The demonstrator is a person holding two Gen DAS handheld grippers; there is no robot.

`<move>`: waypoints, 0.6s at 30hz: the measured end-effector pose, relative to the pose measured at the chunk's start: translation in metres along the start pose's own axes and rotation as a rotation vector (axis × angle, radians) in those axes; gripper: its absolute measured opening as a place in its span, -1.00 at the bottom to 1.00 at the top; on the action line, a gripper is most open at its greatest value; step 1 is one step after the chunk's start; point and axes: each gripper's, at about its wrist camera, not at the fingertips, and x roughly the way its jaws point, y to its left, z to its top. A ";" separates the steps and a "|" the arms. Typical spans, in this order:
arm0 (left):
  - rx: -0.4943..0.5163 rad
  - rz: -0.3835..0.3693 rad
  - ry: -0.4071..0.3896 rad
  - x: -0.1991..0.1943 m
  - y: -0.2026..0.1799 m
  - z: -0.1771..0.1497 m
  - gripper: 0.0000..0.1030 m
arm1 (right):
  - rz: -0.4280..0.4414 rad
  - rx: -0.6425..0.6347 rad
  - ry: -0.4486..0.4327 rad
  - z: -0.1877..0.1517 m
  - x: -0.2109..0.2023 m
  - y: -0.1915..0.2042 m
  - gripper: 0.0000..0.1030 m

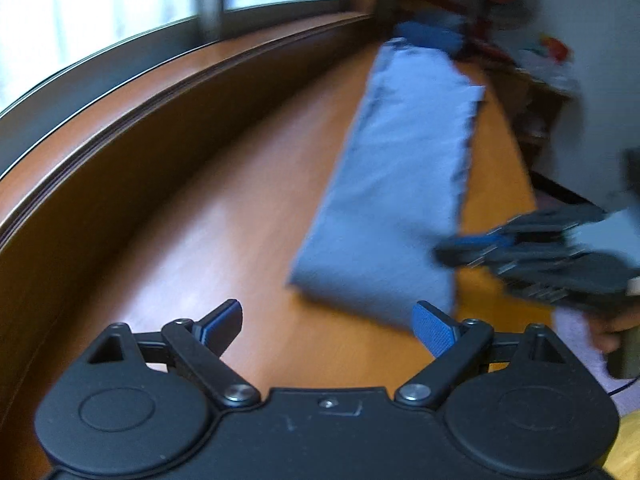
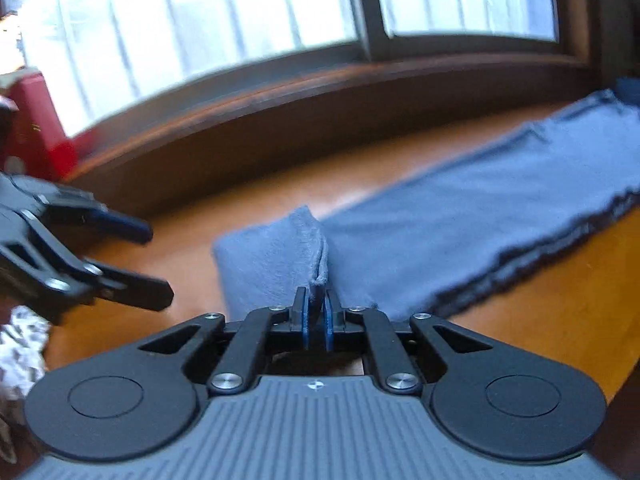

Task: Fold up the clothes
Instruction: 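Grasp the folded end again with the right gripper and fold it further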

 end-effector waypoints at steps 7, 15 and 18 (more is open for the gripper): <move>0.137 -0.149 0.010 0.033 -0.020 0.019 0.12 | -0.040 0.120 -0.001 -0.005 -0.010 -0.015 -0.58; 0.161 -0.137 0.033 0.054 -0.024 0.005 -0.31 | 0.000 0.137 -0.103 0.003 -0.037 -0.008 -0.22; 0.253 -0.133 -0.012 0.056 -0.029 -0.006 -0.31 | 0.113 0.067 -0.080 0.010 -0.026 0.001 -0.22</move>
